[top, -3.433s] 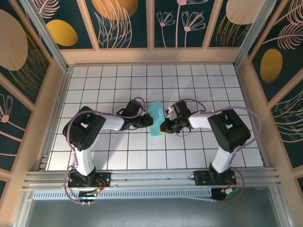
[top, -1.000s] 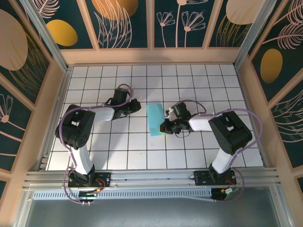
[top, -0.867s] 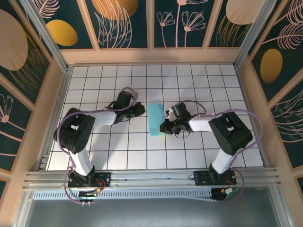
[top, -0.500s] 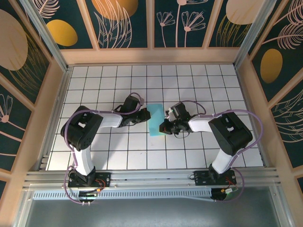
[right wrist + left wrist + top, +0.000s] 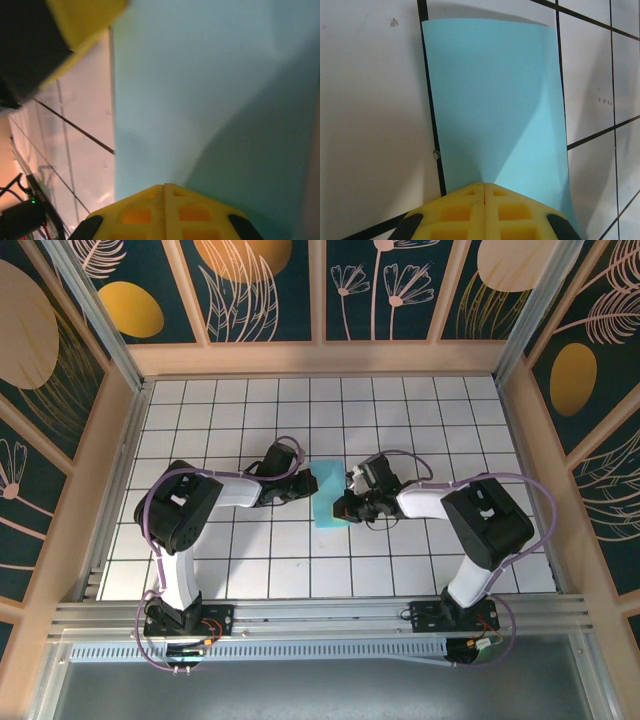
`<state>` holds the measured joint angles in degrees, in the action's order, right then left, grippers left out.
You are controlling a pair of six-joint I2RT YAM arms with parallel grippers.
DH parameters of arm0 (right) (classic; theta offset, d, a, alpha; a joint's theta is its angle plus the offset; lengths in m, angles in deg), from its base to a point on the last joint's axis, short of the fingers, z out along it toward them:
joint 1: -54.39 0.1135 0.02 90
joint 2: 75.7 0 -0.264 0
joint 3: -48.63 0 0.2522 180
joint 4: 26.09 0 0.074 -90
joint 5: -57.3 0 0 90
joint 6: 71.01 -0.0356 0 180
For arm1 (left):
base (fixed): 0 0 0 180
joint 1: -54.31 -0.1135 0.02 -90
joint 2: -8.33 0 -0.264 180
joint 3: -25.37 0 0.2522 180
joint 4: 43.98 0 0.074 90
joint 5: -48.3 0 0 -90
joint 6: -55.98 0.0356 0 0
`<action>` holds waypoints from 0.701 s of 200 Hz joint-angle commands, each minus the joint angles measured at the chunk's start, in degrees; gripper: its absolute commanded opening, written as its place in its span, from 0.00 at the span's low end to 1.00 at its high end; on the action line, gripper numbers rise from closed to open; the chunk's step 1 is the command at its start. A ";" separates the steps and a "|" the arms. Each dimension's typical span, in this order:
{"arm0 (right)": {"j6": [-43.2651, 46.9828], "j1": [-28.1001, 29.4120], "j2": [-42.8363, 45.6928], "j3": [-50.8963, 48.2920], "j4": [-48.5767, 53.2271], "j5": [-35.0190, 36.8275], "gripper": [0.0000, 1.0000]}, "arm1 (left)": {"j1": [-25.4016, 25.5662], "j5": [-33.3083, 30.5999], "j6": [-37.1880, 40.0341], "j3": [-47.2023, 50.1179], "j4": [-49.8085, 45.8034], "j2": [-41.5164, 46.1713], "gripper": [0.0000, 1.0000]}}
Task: Fold a paper plane with a square sheet of paper (fold left side to right side)
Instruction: Fold the triangle a second time at the center of the table.
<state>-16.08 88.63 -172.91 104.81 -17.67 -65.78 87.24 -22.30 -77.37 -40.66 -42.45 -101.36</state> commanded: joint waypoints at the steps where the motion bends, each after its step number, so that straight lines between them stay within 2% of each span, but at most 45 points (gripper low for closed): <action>1: 0.87 -0.39 3.98 3.53 2.21 -1.55 0.13 | 0.10 -1.29 1.95 0.15 -3.16 -1.73 0.04; 23: 2.81 -2.57 6.35 3.61 4.50 -1.19 0.23 | 0.14 -1.38 2.40 0.96 -2.90 -1.45 0.04; 32: 3.66 -5.51 7.17 3.09 5.13 -1.57 0.28 | 0.21 -1.38 2.48 1.24 -2.73 -1.25 0.04; 74: 8.09 -10.84 7.08 1.90 9.85 -5.62 0.40 | 0.19 -1.42 2.47 1.82 -2.32 -1.14 0.03; 99: 7.73 -11.08 6.16 0.54 10.06 -6.82 0.43 | 0.22 -1.55 2.48 1.82 -2.22 -1.05 0.03; 140: 5.91 -10.04 3.57 -0.35 9.47 -7.01 0.39 | 0.26 -1.64 2.66 1.56 -2.56 -0.97 0.03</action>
<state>-9.87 77.75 -167.58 105.36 -9.65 -71.79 87.24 -22.30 -76.06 -40.35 -41.91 -101.36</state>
